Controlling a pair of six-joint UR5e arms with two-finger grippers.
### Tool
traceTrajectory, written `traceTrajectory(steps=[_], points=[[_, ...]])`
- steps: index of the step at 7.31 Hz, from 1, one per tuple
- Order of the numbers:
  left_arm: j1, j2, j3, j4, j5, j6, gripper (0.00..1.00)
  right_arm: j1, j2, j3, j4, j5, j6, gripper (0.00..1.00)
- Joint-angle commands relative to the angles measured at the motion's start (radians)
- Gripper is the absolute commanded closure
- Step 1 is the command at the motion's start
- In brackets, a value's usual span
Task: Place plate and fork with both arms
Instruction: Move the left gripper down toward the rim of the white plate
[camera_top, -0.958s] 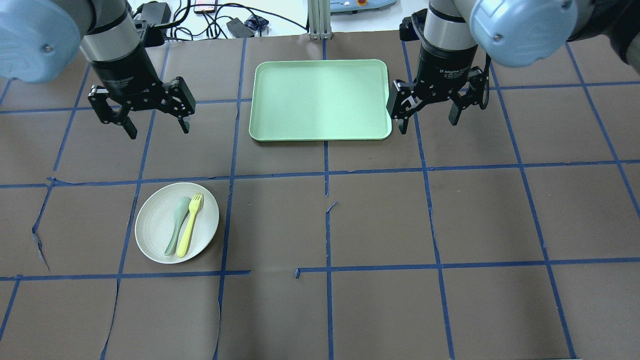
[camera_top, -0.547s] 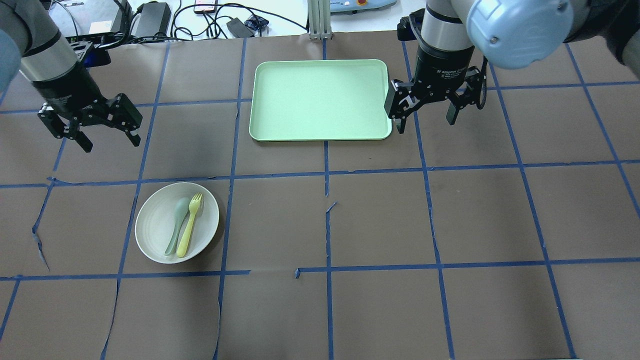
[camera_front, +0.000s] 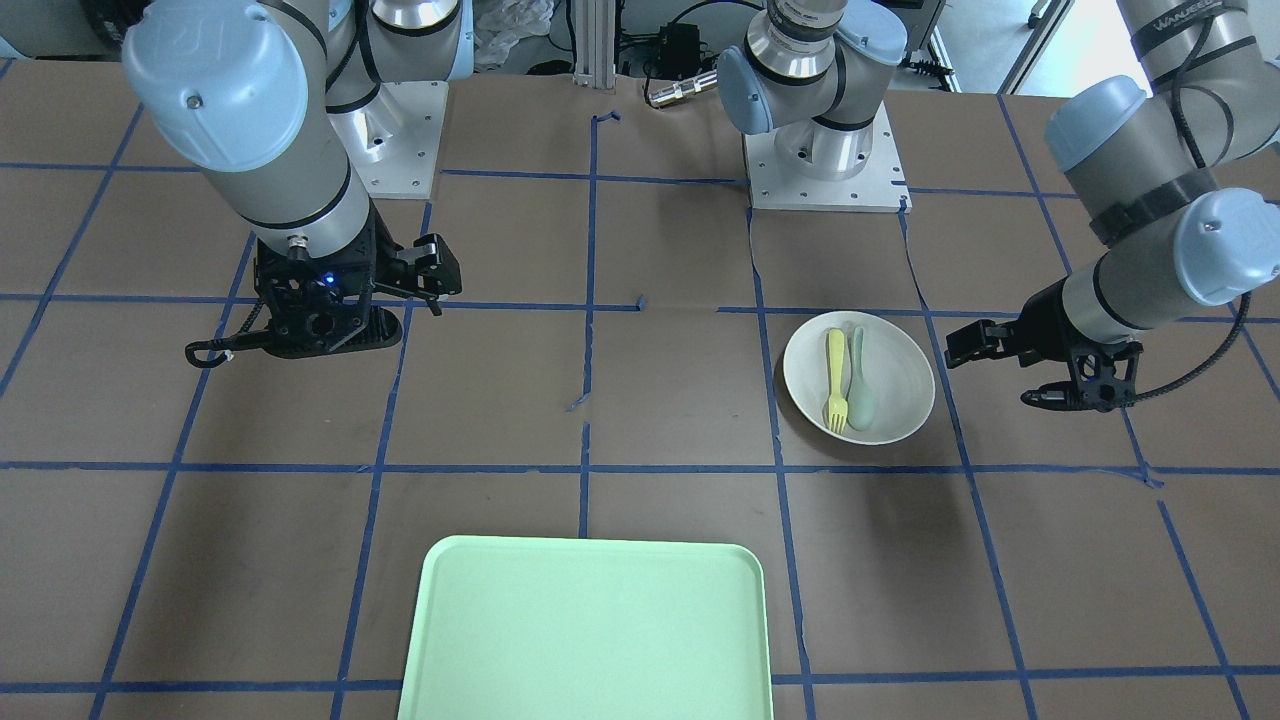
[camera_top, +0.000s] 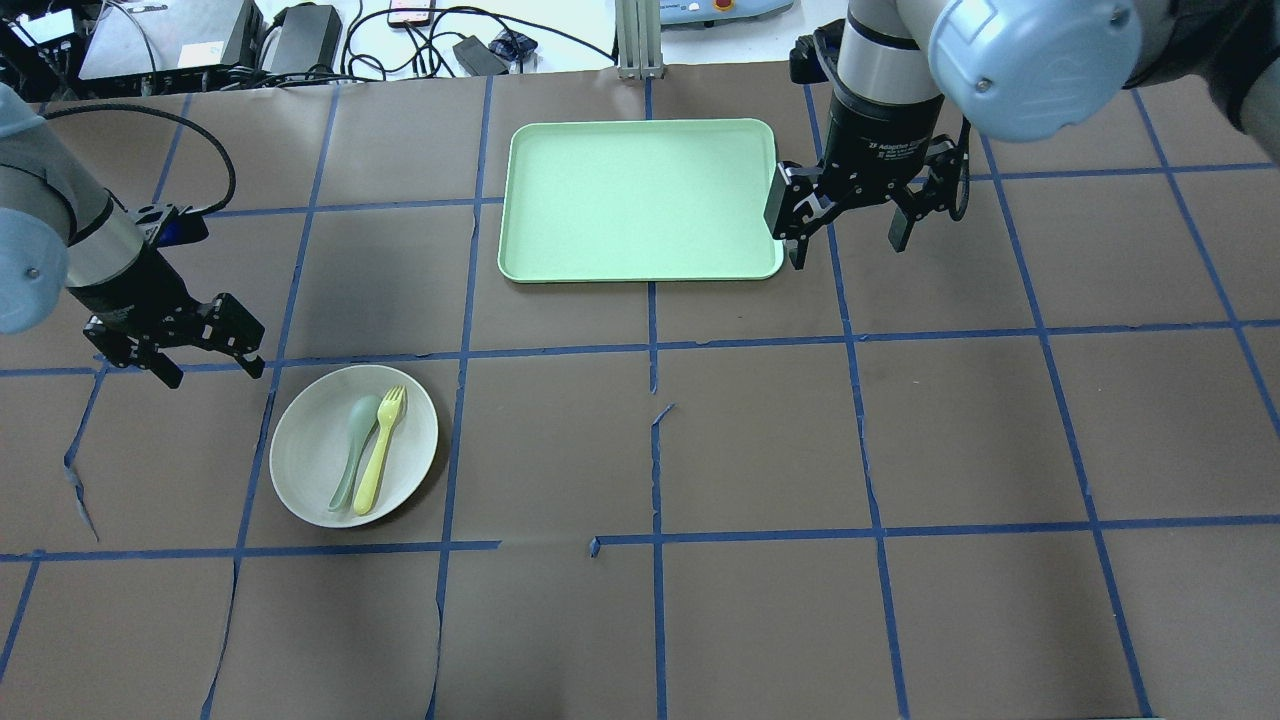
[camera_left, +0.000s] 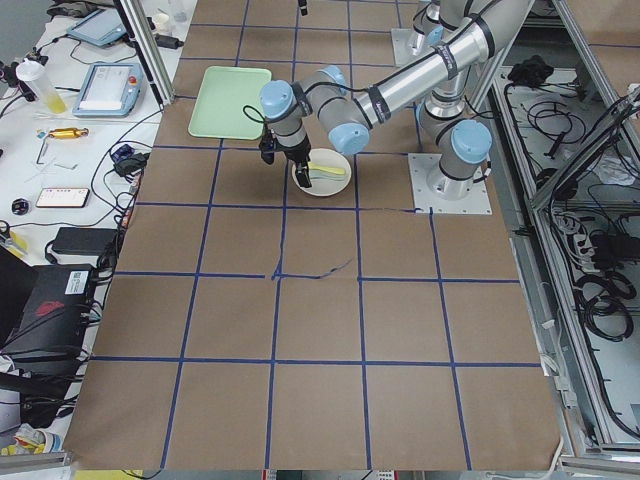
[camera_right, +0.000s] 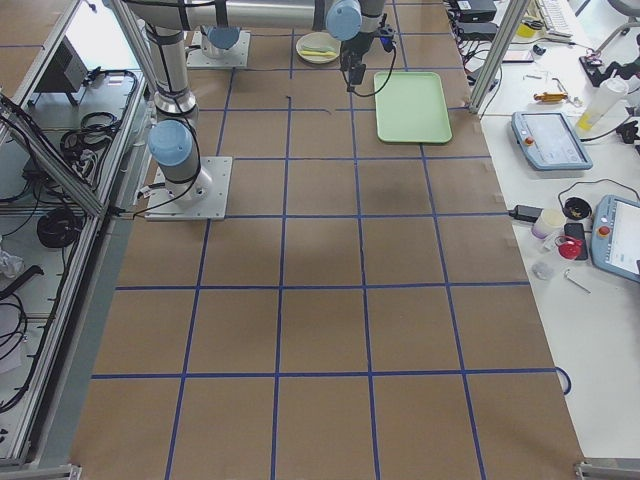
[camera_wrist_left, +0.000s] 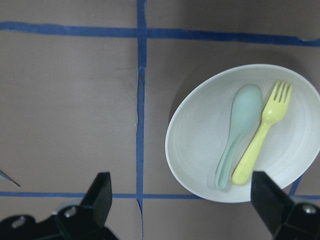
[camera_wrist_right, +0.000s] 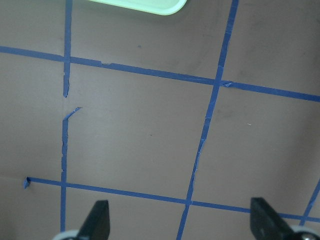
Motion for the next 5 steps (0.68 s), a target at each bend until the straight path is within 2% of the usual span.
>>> traceTrajectory(steps=[1,5], points=[[0.007,-0.043,-0.061,0.043,0.002,0.012,0.00,0.002,-0.001,0.001,0.000,0.001,0.001,0.00],[0.007,-0.098,-0.127,0.075,0.002,0.015,0.06,0.002,-0.001,0.004,0.000,0.001,0.001,0.00]])
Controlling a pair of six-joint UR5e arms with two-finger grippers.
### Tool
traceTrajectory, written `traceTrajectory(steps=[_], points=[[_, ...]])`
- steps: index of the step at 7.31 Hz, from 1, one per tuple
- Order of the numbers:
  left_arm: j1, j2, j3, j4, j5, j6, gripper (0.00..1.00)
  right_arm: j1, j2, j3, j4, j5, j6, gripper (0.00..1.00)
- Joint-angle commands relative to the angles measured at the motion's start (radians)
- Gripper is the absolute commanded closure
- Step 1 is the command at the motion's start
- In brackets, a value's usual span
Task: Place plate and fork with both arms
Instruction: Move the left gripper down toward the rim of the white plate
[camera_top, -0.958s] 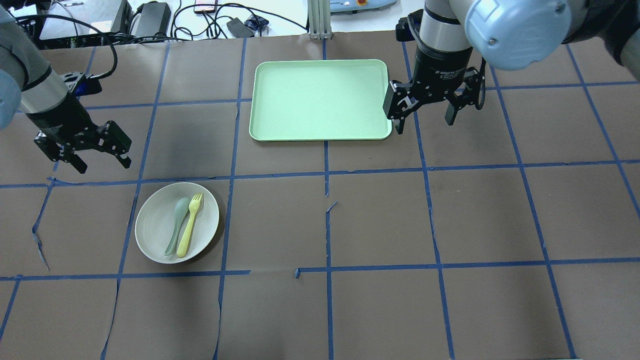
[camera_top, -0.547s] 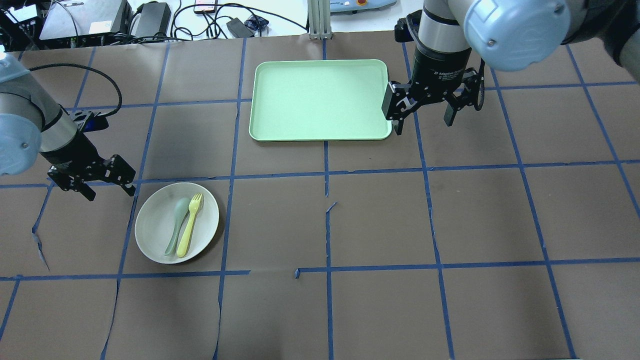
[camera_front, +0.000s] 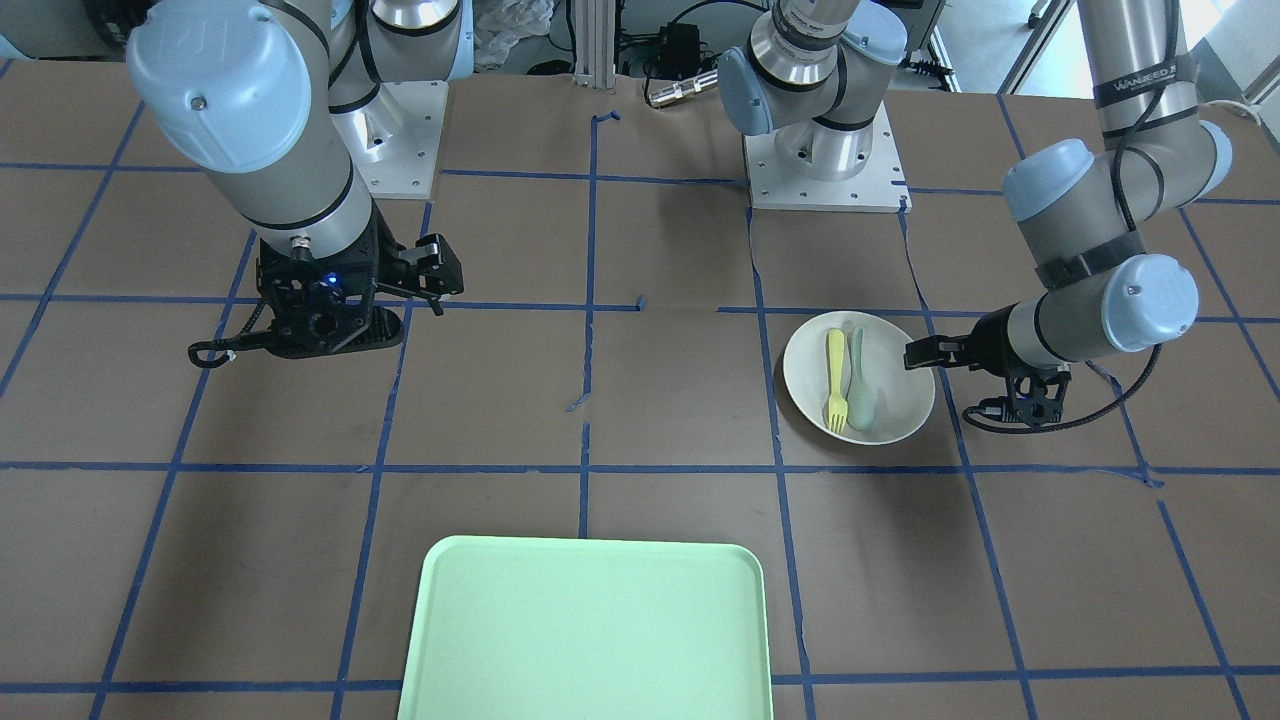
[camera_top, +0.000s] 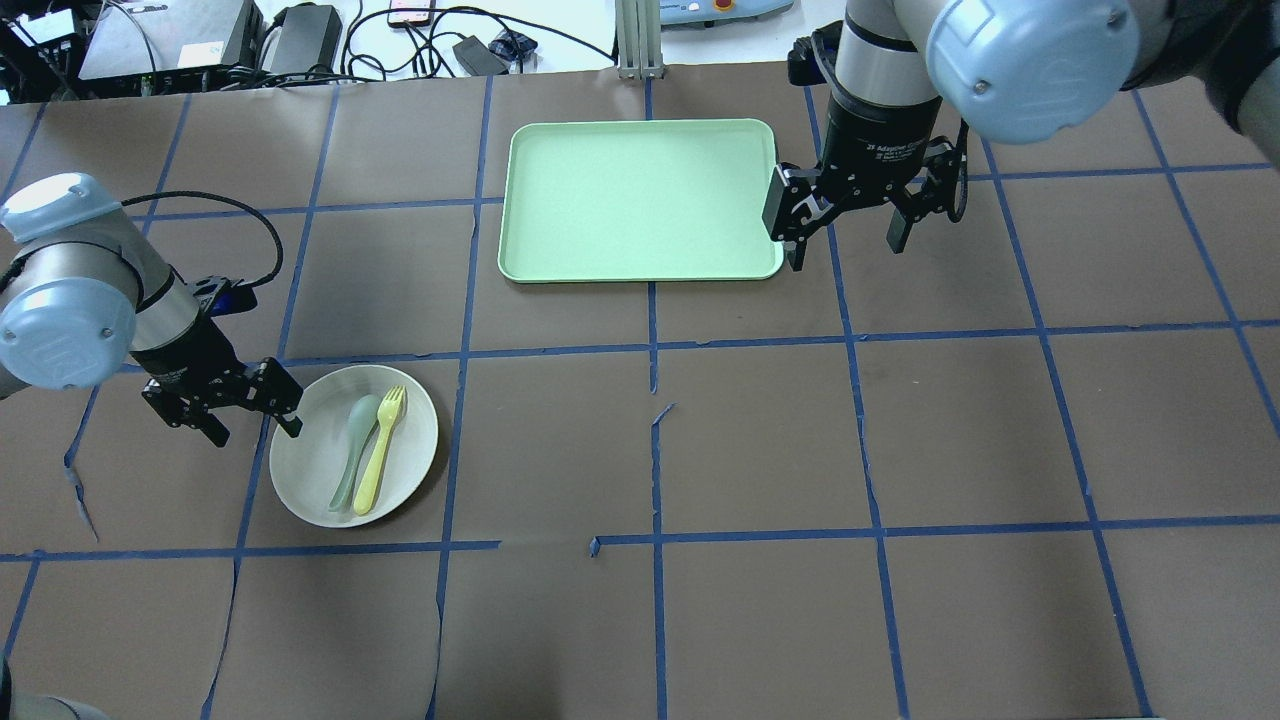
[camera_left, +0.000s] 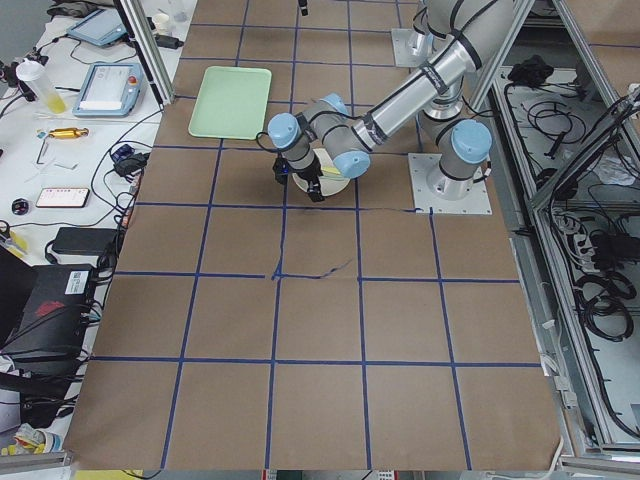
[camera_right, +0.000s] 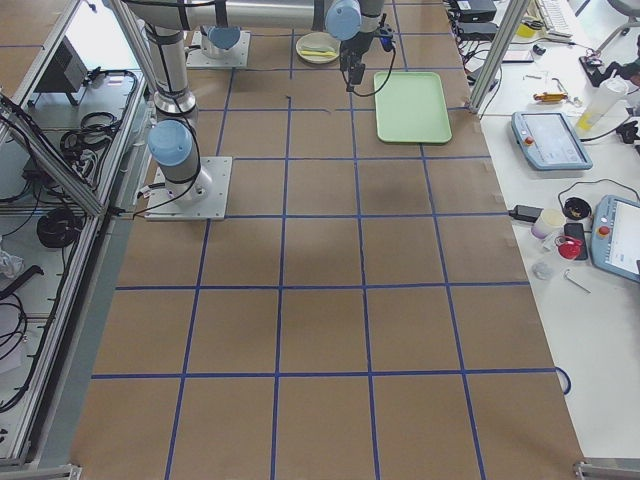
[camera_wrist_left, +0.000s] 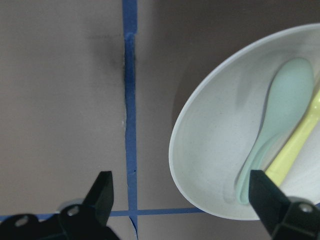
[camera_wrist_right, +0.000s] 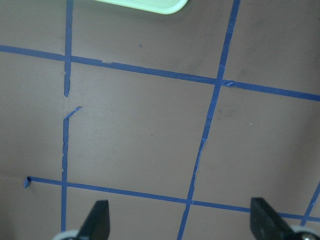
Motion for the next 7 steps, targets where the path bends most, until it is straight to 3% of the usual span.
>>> traceTrajectory(steps=[1,4,6,7], points=[[0.000,-0.036,-0.024,0.021,0.002,0.008,0.15,0.000,0.001,0.002,0.000,0.000,0.000,0.00],[0.000,-0.080,-0.019,0.024,0.005,0.018,0.27,0.002,0.001,0.008,0.000,0.000,0.005,0.00],[0.000,-0.090,-0.013,0.024,0.007,0.047,0.94,0.006,0.001,0.010,0.000,0.000,0.005,0.00],[0.000,-0.096,-0.013,0.024,0.004,0.052,1.00,0.006,0.001,0.008,0.000,0.000,0.005,0.00]])
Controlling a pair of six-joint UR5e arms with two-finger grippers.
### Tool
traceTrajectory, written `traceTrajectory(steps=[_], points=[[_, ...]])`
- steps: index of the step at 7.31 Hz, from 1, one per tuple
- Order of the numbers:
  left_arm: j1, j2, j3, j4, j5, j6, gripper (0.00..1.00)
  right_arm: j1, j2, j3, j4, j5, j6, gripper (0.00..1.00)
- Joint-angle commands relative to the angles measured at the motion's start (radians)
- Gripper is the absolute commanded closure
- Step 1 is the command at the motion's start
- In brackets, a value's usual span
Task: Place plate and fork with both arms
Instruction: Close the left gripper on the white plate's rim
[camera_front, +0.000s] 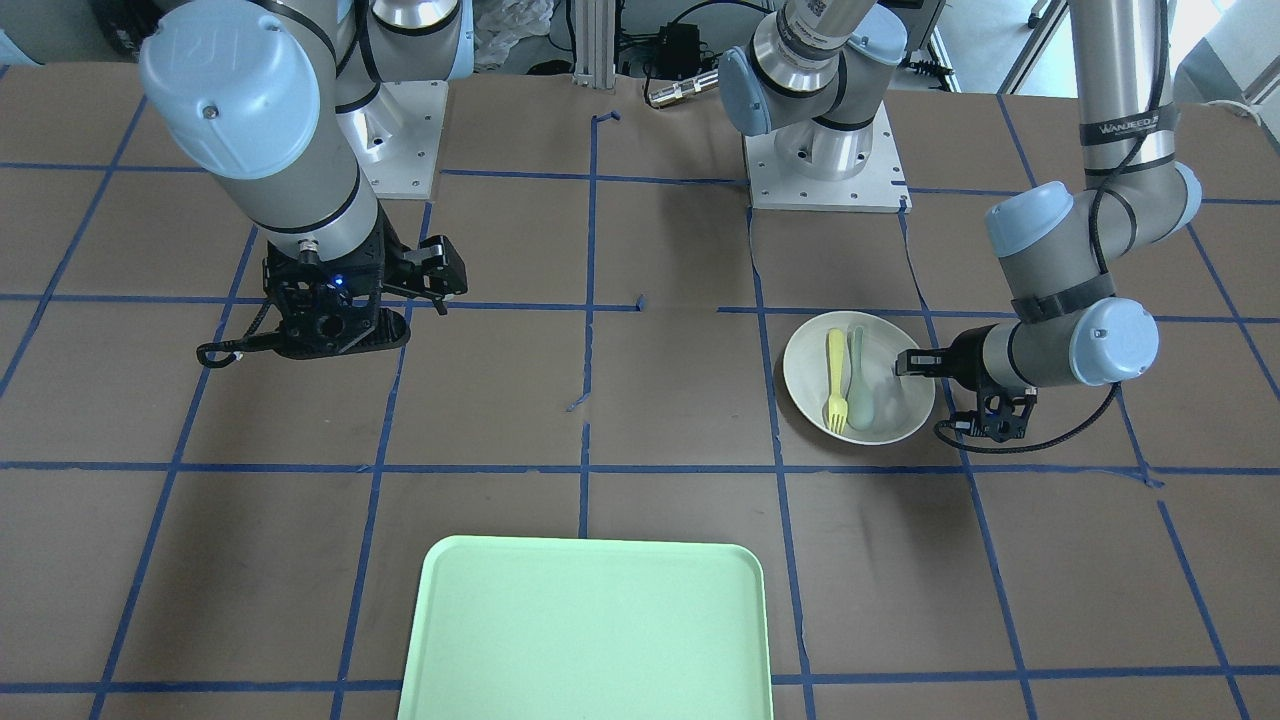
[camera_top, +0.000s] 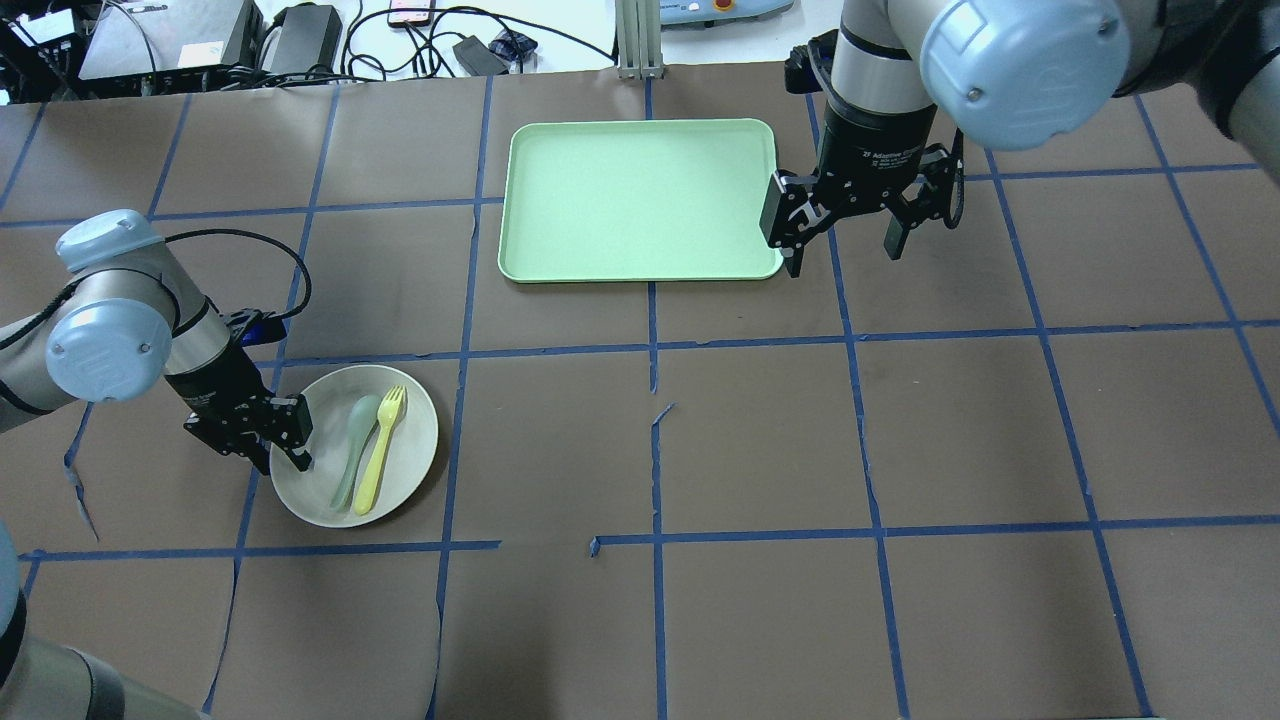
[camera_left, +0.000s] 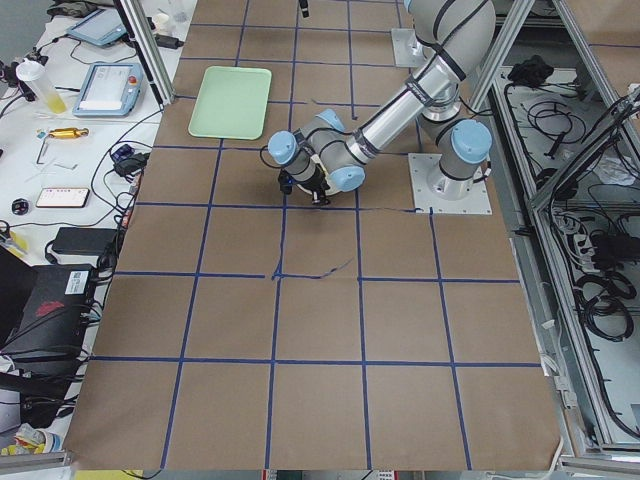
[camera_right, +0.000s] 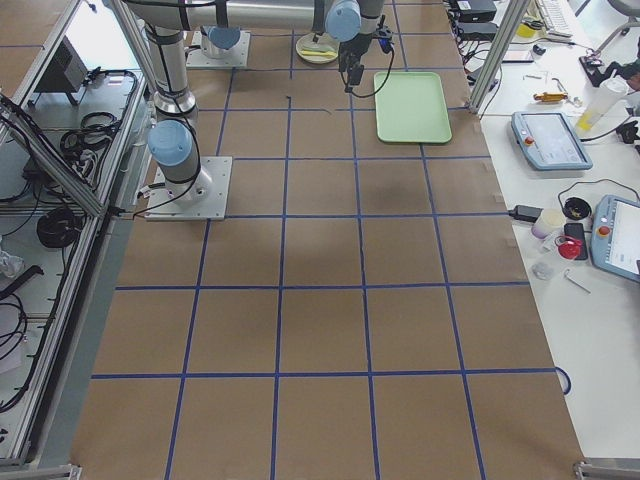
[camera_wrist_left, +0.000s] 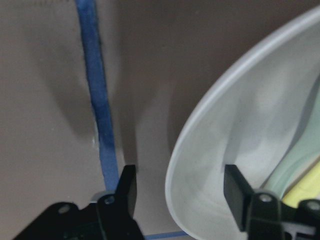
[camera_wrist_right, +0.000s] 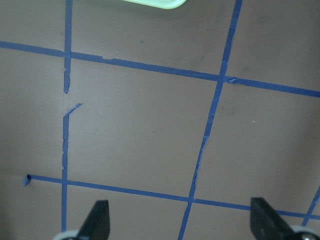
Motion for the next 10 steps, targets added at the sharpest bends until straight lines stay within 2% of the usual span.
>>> traceTrajectory(steps=[1,3,6,8,9,10], points=[[-0.002,-0.008,0.005,0.002,-0.002,0.027,1.00,0.002,0.000,0.000,0.000,0.000,0.000,0.00],[-0.002,0.002,0.075,-0.004,-0.007,0.048,1.00,0.002,0.000,0.001,0.000,0.000,0.000,0.00],[-0.002,0.016,0.219,-0.151,-0.016,0.048,1.00,0.004,0.000,0.009,0.000,-0.002,0.005,0.00],[0.000,0.021,0.212,-0.162,-0.039,0.048,1.00,0.004,-0.002,0.007,0.000,-0.002,0.006,0.00],[0.000,-0.005,0.203,-0.162,-0.045,0.042,0.91,0.004,-0.002,0.007,0.000,-0.002,0.006,0.00],[0.000,-0.016,0.165,-0.146,-0.042,0.042,0.68,0.004,-0.002,0.007,0.000,-0.002,0.006,0.00]])
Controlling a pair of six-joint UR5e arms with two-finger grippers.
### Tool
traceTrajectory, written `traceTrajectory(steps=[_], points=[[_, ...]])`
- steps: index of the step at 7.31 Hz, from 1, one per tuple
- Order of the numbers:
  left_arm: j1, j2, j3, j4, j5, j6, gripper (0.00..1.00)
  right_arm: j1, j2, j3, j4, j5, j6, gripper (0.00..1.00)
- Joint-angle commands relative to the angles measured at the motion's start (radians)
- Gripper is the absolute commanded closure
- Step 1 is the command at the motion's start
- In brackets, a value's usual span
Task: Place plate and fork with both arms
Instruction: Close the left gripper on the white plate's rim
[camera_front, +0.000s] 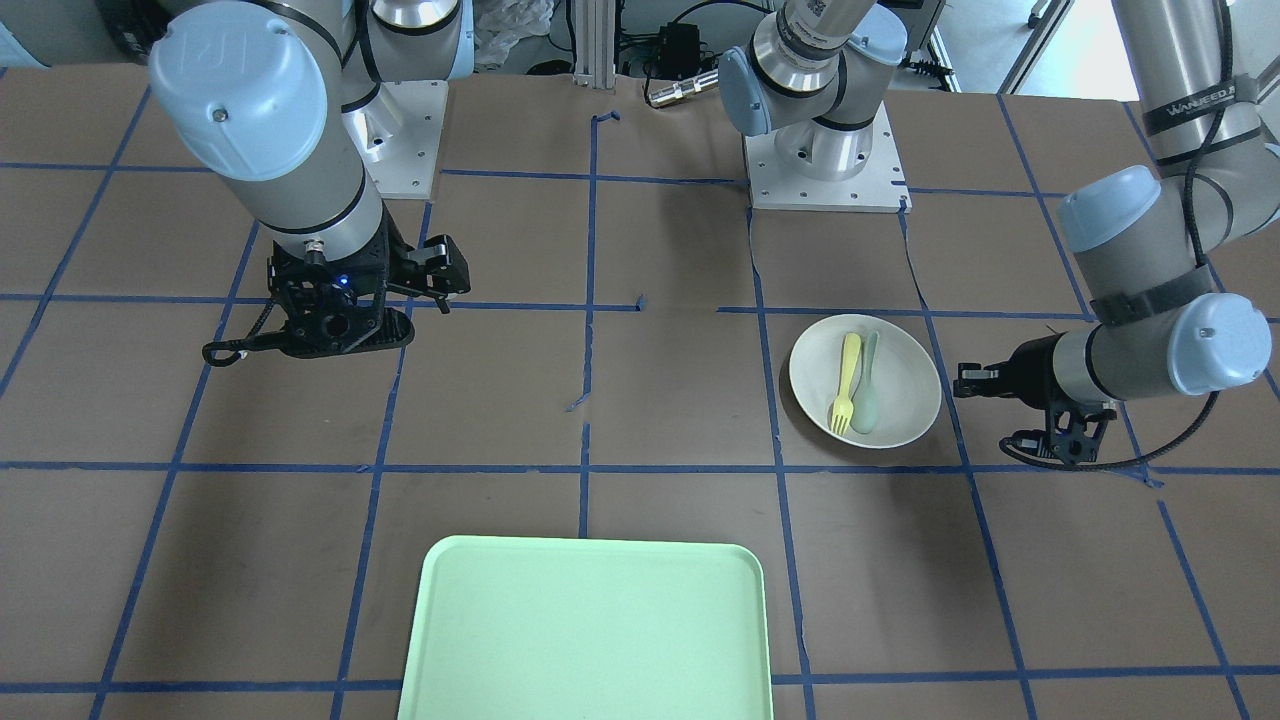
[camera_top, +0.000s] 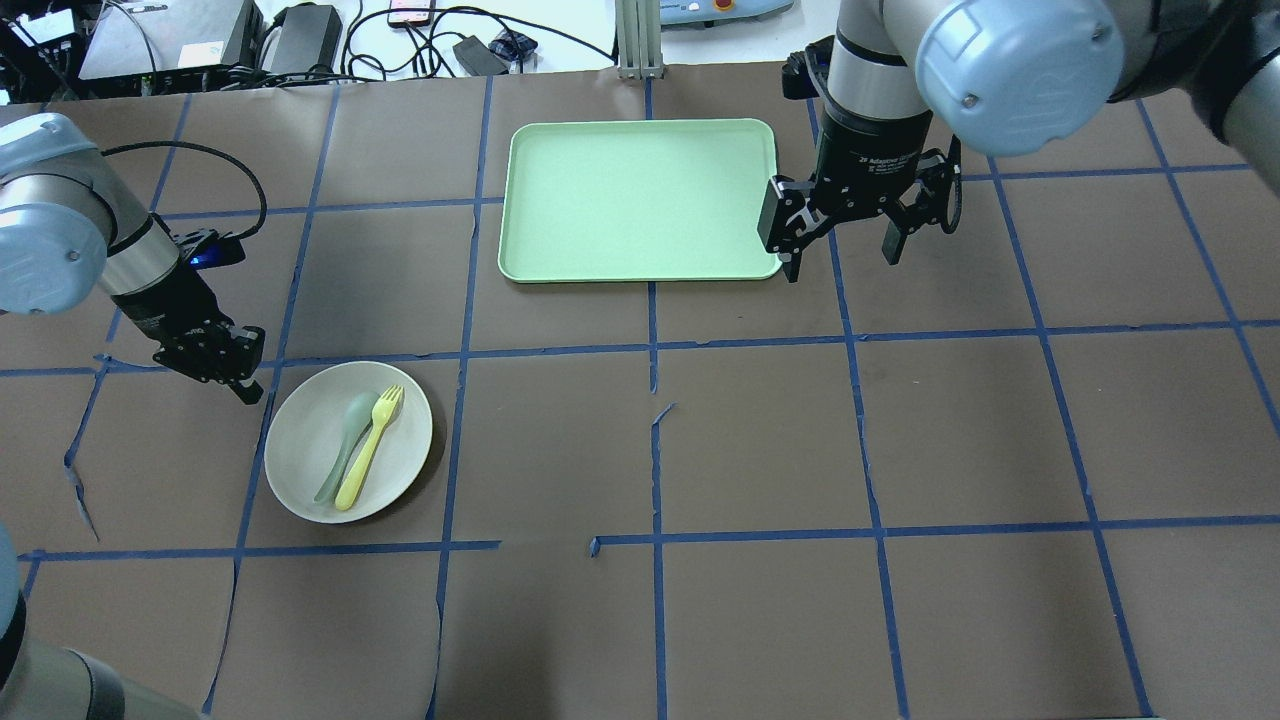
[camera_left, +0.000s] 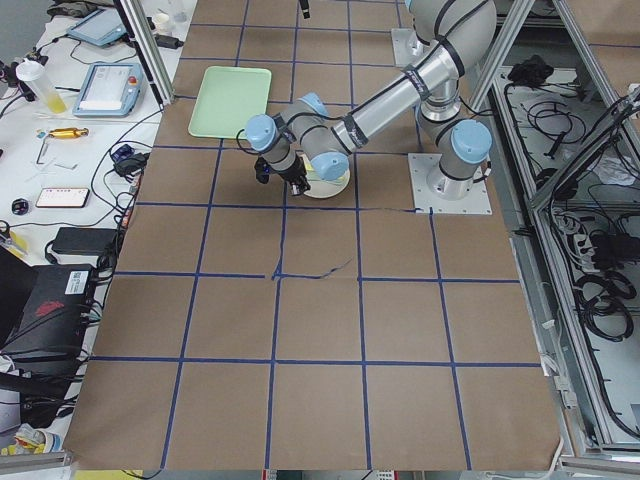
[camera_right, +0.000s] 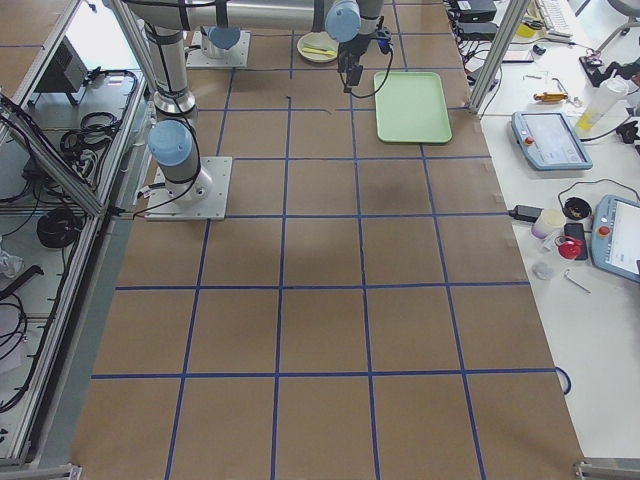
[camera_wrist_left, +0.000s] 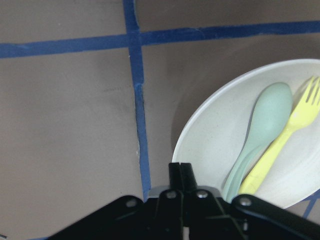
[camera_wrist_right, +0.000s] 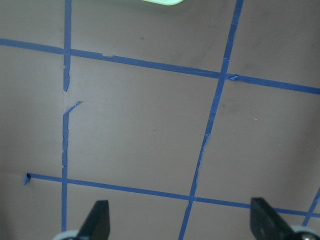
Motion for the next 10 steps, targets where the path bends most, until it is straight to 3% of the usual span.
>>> traceTrajectory(steps=[1,2,5,8,9,10], points=[[0.000,-0.018,-0.040,0.022,0.000,-0.004,0.46,0.000,0.000,0.000,0.000,-0.014,-0.001,0.00],[0.000,-0.018,-0.042,0.022,0.000,0.001,0.27,0.000,-0.002,0.002,0.000,-0.009,-0.001,0.00],[0.000,-0.037,-0.066,0.018,0.013,-0.011,0.20,0.008,-0.002,0.002,0.003,0.001,-0.001,0.00],[0.000,-0.050,-0.129,0.038,-0.001,-0.013,0.19,0.009,0.001,0.002,0.005,0.000,-0.001,0.00],[0.000,-0.054,-0.129,0.044,0.005,-0.007,0.22,0.009,0.003,0.002,0.003,0.000,-0.001,0.00],[0.000,-0.056,-0.123,0.061,0.010,0.001,0.56,0.009,0.003,0.002,0.001,0.000,-0.001,0.00]])
